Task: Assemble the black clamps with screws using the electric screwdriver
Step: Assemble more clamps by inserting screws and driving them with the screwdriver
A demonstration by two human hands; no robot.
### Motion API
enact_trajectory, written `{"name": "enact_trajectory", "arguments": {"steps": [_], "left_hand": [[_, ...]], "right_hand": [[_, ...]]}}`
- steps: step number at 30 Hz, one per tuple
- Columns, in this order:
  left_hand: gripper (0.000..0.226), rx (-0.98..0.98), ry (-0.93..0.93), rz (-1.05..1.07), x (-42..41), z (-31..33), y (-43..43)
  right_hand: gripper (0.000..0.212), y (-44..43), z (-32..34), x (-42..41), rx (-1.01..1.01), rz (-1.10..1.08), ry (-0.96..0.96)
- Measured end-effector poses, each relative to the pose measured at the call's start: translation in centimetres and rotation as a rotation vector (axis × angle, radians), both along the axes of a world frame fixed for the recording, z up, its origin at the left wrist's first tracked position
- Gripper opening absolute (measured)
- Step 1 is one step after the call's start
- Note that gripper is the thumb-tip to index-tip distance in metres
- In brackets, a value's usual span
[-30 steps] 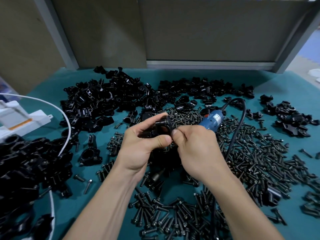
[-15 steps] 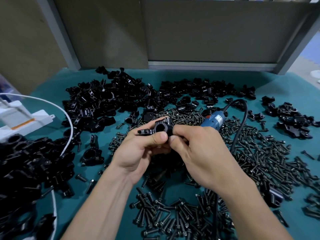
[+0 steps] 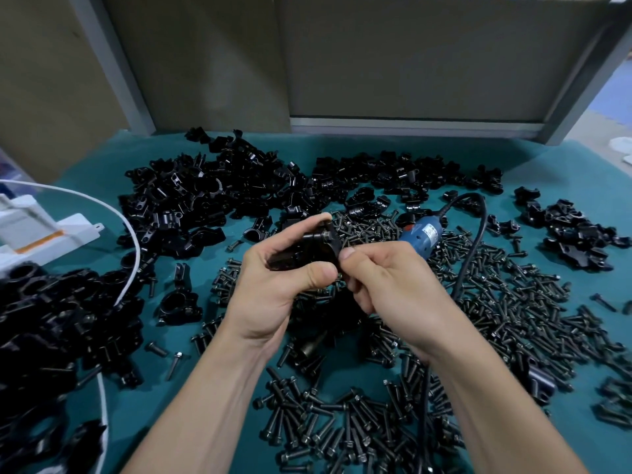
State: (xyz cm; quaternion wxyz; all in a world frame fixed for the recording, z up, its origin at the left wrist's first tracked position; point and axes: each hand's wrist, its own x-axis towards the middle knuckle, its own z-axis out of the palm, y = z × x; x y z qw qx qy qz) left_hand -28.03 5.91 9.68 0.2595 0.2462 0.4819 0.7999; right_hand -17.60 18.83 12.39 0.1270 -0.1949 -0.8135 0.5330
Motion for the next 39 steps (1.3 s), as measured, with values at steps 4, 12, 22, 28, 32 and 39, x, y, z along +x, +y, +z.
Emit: {"name": "enact_trajectory", "arguments": {"steps": [4, 12, 22, 28, 32, 39], "left_hand": [[0.047, -0.049, -0.165, 0.081, 0.3, -0.4, 0.8], [0.038, -0.063, -0.372, 0.241, -1.2, -0.8, -0.3], [0.045, 0.083, -0.583, 0.152, -1.0, -0.4, 0.1], [0.044, 0.042, -0.52, 0.044, -0.7, 0.1, -0.1], [0.036, -0.108, -0.456, -0.057, 0.1, 0.5, -0.3], [0.057, -0.292, -0.462, -0.145, 0.4, 0.0, -0.3]], "right_hand": [[0.058, 1.2, 0.4, 0.6, 0.264, -0.248, -0.033], [0.068, 3.4, -1.0, 0.5, 0.155, -0.513, -0.362], [0.072, 2.5, -0.3, -1.9, -0.065, -0.674, -0.406], [0.026, 2.5, -0.2, 0.0, -0.785, -0.645, 0.068], [0.031, 2.5, 0.4, -0.7, -0.935, -0.514, 0.204], [0.027, 2.6, -1.2, -2.5, -0.935, -0.549, 0.103]]}}
